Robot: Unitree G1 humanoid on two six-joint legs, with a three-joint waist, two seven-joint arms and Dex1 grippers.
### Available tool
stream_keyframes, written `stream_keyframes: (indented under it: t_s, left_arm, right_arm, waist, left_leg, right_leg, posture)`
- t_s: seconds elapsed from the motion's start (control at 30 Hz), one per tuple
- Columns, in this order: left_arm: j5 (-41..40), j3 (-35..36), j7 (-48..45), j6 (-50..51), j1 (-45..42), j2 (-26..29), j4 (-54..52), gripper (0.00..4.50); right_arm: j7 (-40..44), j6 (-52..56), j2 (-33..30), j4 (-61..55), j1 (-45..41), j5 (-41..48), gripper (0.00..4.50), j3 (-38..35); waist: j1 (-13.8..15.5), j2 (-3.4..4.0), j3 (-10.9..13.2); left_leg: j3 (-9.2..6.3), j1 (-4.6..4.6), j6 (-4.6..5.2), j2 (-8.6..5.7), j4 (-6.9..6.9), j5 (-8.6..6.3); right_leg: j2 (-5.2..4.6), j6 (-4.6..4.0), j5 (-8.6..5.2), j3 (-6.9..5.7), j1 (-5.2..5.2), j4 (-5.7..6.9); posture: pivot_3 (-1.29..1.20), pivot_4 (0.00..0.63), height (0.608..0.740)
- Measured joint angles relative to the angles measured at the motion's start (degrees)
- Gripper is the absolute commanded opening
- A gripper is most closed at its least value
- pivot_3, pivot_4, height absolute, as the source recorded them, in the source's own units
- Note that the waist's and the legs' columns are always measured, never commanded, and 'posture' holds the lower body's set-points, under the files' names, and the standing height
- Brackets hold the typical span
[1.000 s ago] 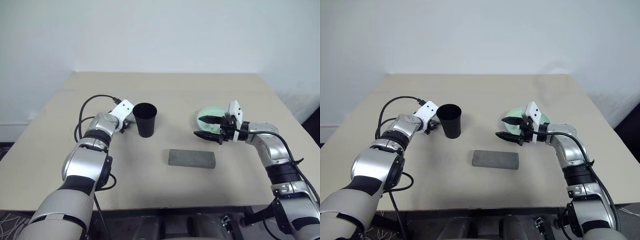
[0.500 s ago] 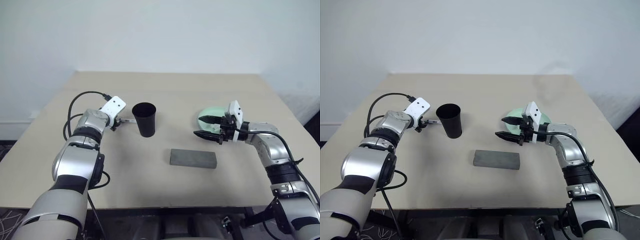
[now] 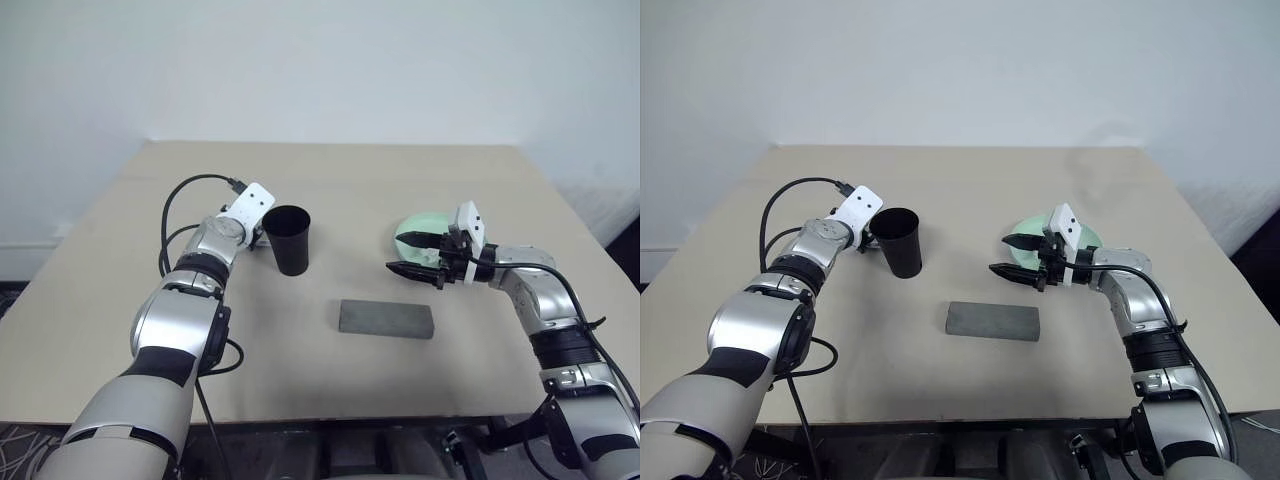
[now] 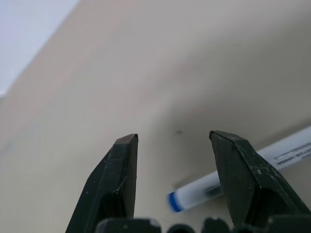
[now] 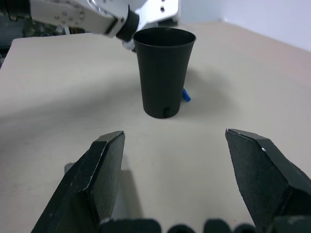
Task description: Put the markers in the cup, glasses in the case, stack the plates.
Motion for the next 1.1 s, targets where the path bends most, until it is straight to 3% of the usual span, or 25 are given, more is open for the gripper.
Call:
stream_keyframes:
  t_s: [0.1,0.27,0.67,0.87,1.1]
  left_arm:
    - [0.2,-0.17,0.24,0.1,0.86,-0.86,-0.13,2.44]
    - [0.3,-0.63,-3.43,2.02,0.91,-0.32,-1.22,2.44]
    - [1.56,-4.01,-14.82,1.88,2.32,3.78,-2.8,2.44]
    - [2.14,-6.1,-21.49,-0.55,6.56,8.21,-9.15,2.44]
    - [-1.29,-3.83,-25.52,3.32,13.24,12.01,-20.63,2.44]
  right_arm:
    - [-0.28,0.47,-0.13,-1.18,1.22,0.08,3.6,-0.11]
    - [-1.01,1.12,-0.64,-2.53,1.49,0.33,3.6,-0.76]
    - [-1.16,1.22,-0.71,-2.66,1.51,0.55,3.6,-0.93]
    - [-1.19,0.96,-0.31,-1.83,1.24,0.5,3.6,-0.83]
    - [-1.12,0.47,0.21,-0.35,0.97,0.42,3.6,-0.58]
  waist:
    - [0.01,-0.03,-0.07]
    - [-0.1,0.36,-0.56]
    - [-0.3,0.24,-0.81]
    - [-1.33,0.35,-1.09]
    - [-2.1,0.43,-1.3]
  left_leg:
    - [-0.04,-0.56,-0.3,-0.08,0.05,0.06]
    - [0.16,-0.53,-0.03,-0.16,-0.07,-0.3]
    - [1.24,-0.27,0.32,0.04,0.11,-0.56]
    - [1.39,-0.22,0.32,0.16,0.09,-0.85]
    - [1.5,-0.22,0.28,0.32,0.03,-0.97]
  right_leg:
    - [-0.03,0.2,0.33,0.03,-0.7,0.25]
    - [-0.06,0.25,0.29,0.09,-0.59,-0.13]
    - [-0.09,0.37,0.22,0.22,-0.59,-0.19]
    - [-0.08,0.37,0.22,0.24,-0.63,-0.15]
    - [-0.01,0.37,0.22,0.25,-0.7,-0.14]
  posture:
    - [0.0,0.0,0.74]
    - [0.0,0.0,0.74]
    - [0.0,0.0,0.74]
    - [0.0,0.0,0.74]
    - [0.0,0.0,0.74]
